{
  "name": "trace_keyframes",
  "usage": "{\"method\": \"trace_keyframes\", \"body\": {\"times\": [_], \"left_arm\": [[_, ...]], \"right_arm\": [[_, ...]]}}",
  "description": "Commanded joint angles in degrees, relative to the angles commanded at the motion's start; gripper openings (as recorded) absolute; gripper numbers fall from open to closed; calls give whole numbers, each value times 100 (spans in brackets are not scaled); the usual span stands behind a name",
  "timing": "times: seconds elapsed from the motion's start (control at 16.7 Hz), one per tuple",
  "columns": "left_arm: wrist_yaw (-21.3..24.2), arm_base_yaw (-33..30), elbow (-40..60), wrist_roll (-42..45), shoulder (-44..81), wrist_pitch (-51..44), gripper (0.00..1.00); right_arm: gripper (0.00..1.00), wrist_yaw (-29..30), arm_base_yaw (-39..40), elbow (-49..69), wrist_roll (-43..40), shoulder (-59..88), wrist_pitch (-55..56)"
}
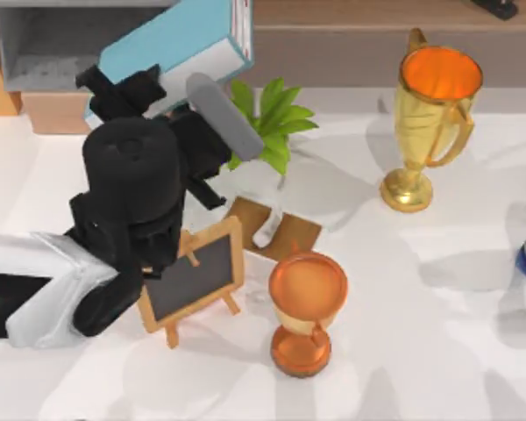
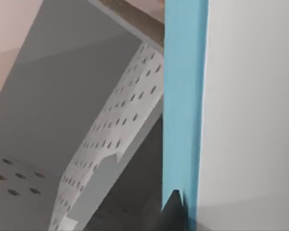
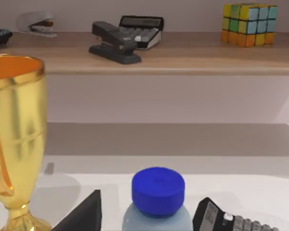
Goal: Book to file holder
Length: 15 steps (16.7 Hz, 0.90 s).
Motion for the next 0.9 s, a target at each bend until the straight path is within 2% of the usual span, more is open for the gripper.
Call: {"method": "trace_keyframes", "body": {"times": [0.24,0.54,0.66,0.9], "left_arm": [[1107,1104,-319,1664,16,-319,0],[2245,2255,342,3007,571,-591,0],[2457,2413,537,3190,769,-673,0],[2485,2432,564,3213,797,-685,0]], "right_arm": [[100,0,0,0,0,0,0],[100,0,0,0,0,0,0],[100,0,0,0,0,0,0],[100,0,0,0,0,0,0]]}}
